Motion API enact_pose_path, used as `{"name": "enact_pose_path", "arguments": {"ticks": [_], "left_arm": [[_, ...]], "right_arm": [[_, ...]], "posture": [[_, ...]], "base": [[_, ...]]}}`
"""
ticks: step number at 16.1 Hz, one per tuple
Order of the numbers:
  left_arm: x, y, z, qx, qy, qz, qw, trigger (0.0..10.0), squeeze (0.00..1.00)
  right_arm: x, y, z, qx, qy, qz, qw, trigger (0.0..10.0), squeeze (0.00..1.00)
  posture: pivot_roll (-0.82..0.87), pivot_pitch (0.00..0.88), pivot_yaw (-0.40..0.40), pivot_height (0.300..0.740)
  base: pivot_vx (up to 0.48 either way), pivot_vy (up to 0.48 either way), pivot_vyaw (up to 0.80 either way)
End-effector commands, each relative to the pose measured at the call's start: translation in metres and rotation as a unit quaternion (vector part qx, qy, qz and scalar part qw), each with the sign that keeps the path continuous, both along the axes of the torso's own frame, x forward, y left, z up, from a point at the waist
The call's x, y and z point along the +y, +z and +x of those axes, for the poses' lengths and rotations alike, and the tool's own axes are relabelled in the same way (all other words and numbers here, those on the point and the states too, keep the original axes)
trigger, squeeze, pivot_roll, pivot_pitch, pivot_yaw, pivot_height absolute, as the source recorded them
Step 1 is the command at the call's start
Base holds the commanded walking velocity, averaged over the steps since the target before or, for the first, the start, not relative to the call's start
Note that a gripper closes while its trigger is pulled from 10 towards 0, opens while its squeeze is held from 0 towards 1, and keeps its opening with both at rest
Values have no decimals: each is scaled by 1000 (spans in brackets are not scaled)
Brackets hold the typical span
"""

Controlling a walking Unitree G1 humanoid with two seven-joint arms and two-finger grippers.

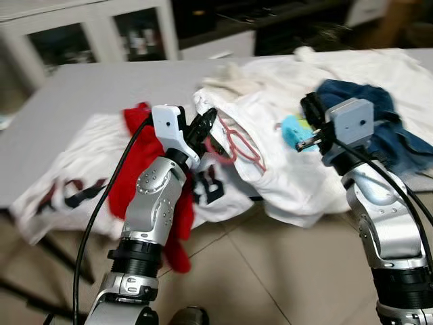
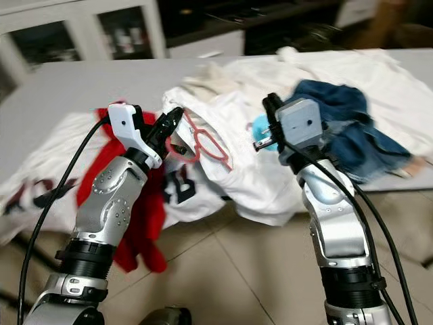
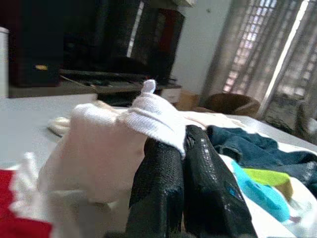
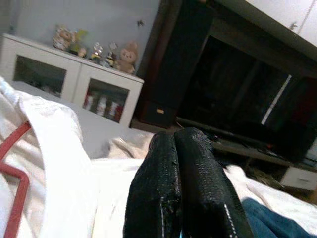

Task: Hang hanger

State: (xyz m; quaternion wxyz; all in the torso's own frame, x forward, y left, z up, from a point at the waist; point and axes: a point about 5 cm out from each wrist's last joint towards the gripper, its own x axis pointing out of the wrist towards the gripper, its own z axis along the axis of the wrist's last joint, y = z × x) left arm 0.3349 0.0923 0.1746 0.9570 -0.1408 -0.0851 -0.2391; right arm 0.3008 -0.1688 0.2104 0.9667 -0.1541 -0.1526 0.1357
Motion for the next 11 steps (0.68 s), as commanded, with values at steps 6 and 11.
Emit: {"name": "enact_pose_path", "arguments": {"ticks": [6,11], "left_arm": [[4,0,2,-3,13,3,1000,10000,0],[4,-1,2,-2,14,3,1000,10000,0]], "right_arm": [[-2,6,5,-14,-23,21,999,10000,0],[-3,2,-1,9,19,27,999,10000,0]], "posture": [[69,0,78,740],[65,0,82,740]], "base": [[0,0,667],[0,0,0]]}}
